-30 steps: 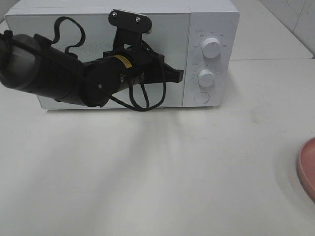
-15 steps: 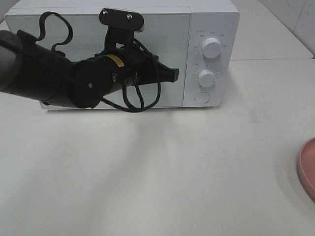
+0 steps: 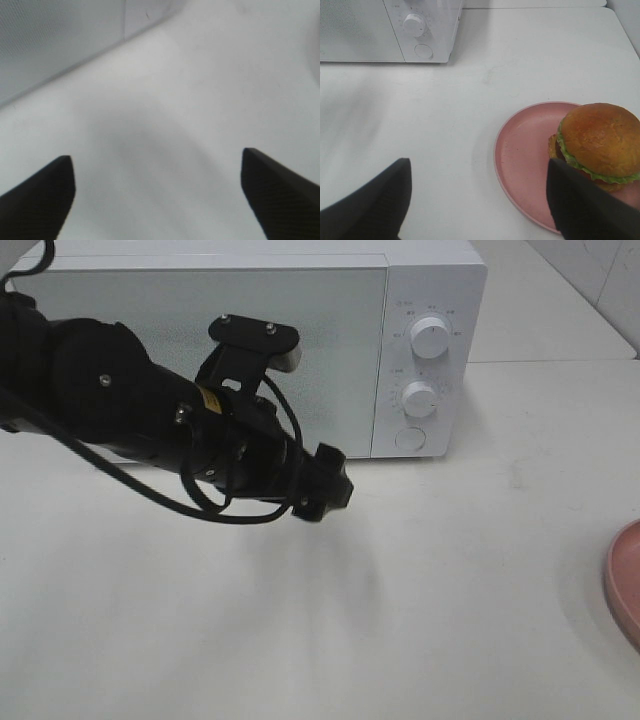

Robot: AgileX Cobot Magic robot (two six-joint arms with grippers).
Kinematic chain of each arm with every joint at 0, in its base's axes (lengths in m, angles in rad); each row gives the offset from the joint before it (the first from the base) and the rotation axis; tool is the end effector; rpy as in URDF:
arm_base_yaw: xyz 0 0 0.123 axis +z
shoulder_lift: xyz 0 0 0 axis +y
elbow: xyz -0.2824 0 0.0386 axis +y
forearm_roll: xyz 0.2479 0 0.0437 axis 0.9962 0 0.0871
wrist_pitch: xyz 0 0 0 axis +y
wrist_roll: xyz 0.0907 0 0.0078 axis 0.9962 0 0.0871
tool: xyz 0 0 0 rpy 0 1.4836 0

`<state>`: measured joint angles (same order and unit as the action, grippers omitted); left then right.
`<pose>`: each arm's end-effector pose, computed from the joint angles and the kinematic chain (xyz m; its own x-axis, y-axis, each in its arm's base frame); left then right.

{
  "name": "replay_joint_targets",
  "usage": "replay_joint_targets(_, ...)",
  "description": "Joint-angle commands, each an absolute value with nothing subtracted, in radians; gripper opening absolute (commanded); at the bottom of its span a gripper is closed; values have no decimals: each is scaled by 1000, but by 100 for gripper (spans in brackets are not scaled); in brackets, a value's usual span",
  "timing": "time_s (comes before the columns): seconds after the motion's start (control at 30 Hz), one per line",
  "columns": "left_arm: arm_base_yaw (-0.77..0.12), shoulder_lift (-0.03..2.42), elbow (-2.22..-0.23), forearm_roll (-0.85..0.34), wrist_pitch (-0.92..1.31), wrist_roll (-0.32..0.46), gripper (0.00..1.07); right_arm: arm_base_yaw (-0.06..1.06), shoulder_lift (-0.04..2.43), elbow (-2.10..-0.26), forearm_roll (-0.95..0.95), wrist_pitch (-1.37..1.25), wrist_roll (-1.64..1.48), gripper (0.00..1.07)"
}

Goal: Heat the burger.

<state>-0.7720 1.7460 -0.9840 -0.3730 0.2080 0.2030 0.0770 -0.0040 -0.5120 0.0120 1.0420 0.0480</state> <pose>0.2497 -0.2528 0.1854 -0.6582 0.4154 -0.6279 0.6322 0.7579 -0.1613 -0.0062 0.0005 0.2820 -0.4276 0.0212 -0.9037 -0.0633 0.9966 0.0533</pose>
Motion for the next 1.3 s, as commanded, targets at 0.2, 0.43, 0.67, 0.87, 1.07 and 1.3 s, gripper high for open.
replay_joint_targets(0.2,-773,1634,-981,-237,643,194,100,71,-31,-513,17,1036,36,69)
replay_joint_targets(0.43,-621,1539,-981,-153,911,31,100,71,-31,-513,17,1036,36,69)
replay_joint_targets(0.67,-365,1434,-981,-131,1064,33,100,71,-31,-513,17,1036,36,69)
replay_joint_targets(0.87,-130,1286,-907,-94,1111,18,100,71,-31,-513,17,1036,36,69)
replay_joint_targets(1.07,5,1069,-761,-81,1068,-29,100,71,-31,-513,17,1036,36,69)
replay_joint_targets(1.3,11,806,-618,-39,1044,-30,100,71,-31,-513,17,1036,36,69)
